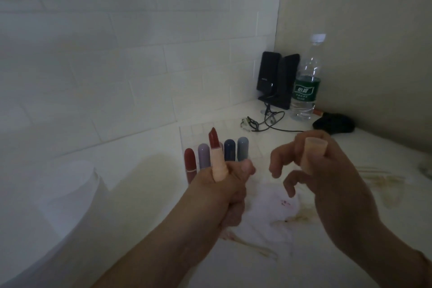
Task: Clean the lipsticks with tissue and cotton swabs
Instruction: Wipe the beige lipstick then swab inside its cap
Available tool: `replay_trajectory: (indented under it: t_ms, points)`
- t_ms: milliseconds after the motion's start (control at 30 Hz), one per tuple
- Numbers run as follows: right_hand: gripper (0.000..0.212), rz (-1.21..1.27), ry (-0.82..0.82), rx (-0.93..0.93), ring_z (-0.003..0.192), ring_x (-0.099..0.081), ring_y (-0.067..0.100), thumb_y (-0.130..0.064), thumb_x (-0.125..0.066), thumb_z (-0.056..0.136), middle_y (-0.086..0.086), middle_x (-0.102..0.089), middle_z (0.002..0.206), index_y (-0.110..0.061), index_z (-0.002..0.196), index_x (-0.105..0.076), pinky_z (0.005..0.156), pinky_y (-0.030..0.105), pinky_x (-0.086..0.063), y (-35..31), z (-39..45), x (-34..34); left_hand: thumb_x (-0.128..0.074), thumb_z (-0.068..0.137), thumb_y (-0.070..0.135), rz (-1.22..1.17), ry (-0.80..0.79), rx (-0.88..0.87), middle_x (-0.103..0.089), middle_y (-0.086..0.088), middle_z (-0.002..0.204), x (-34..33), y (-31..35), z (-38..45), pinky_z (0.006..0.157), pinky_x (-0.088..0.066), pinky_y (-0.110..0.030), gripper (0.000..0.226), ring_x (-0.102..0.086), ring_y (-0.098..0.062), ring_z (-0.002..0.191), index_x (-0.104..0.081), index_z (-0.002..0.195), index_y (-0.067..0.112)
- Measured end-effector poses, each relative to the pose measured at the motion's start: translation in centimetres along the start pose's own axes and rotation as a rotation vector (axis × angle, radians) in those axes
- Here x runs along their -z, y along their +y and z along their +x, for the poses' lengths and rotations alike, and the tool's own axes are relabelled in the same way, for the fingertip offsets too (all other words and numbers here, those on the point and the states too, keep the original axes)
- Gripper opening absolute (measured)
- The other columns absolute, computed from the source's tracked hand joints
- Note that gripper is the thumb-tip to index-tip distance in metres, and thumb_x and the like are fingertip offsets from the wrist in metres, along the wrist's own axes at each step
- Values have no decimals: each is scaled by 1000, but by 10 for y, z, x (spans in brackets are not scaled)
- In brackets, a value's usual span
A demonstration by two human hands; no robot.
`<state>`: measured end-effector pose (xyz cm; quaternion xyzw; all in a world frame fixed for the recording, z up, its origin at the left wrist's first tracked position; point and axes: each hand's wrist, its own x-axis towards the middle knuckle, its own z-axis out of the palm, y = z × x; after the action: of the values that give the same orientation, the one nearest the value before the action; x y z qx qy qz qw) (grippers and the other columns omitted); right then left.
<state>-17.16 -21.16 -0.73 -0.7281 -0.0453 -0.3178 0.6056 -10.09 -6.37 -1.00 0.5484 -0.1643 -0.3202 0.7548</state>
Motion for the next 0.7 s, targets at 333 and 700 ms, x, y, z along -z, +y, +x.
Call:
replay_trajectory:
  t_ms: [333,700]
  points:
    - [54,-304,13,-20,81,-66,7,-52,-75,51,-19,-62,90,-22,90,-53,57,30,-54,-6,-12,-25,-42,83,55,-83,119,-207,-72,-1,92,-7,-9,1,93,-50,-34,46,-68,-13,94,-65,92,17]
    - [52,-160,57,17,78,-69,20,-15,-89,58,-2,-69,84,-41,77,-49,69,40,-57,1,-10,-23,-68,81,36,-268,7,-226,-72,-6,110,-12,-13,3,96,-52,-37,32,-66,-22,108,-72,96,8]
